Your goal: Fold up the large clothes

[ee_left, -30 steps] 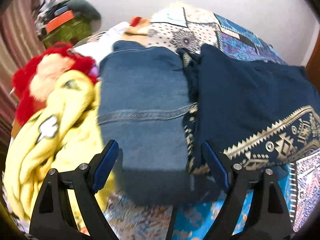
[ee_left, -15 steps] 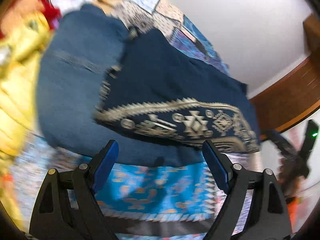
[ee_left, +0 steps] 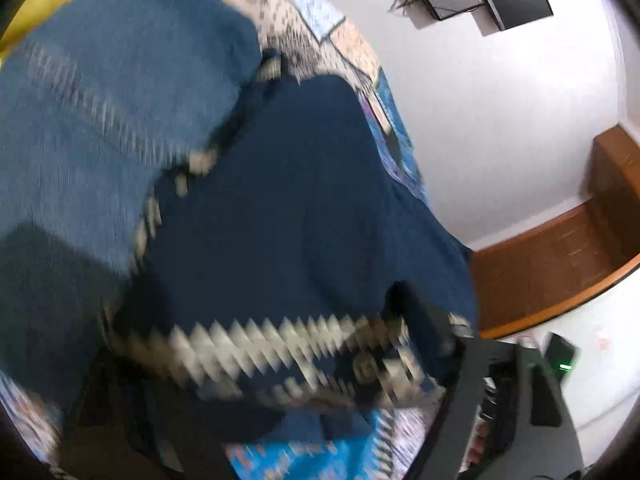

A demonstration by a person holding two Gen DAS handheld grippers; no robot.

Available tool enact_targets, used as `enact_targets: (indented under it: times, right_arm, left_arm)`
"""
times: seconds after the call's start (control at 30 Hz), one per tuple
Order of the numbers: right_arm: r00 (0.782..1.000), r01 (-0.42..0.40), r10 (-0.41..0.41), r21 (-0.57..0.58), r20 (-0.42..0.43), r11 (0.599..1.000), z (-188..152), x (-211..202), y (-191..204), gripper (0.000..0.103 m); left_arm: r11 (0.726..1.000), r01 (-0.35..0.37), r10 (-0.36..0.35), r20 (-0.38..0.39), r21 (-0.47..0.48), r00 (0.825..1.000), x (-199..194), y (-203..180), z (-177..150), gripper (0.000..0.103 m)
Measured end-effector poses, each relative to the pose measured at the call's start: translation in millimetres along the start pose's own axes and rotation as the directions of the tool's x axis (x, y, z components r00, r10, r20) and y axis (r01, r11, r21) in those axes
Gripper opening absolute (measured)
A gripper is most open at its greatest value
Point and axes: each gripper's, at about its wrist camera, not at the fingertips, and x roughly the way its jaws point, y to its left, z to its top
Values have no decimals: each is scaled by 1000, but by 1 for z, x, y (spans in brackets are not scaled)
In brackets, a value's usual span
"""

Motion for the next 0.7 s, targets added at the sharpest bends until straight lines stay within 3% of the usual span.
enact_targets:
  times: [0.13, 0.2, 0.27, 0.4, 0.47, 0.6, 0.7]
  right_arm:
    - [999, -36, 36, 21, -33, 999, 10, -1, -3, 96]
    - [998, -55, 56, 36, -26, 998, 18, -7, -2, 96]
    - [998, -69, 69, 58, 0, 996, 28, -15, 1, 96]
    - [994, -95, 90, 73, 69, 993, 49, -30, 18, 96]
    - [990, -101, 94, 60, 101, 993, 56, -34, 32, 96]
    - [986, -85, 81, 17, 144, 996, 62, -20, 72, 96]
    - [995, -54, 55, -8, 80, 998, 54, 11, 96, 97]
  left_arm:
    - [995, -85, 82, 47, 58, 996, 13, -15, 15, 24]
    - [989, -117, 112, 65, 90, 992, 13, -26, 24, 18]
    - [977, -154, 139, 105, 146, 985, 4, -41, 35, 15]
    - [964, -168, 124, 209, 206, 970, -31, -69, 56, 12]
    - [950, -204, 141, 259, 237, 956, -43, -86, 61, 12]
    - [875, -342, 224, 340, 343, 913, -49, -120, 59, 11]
    - [849, -350, 230, 318, 397, 920, -38, -135, 52, 11]
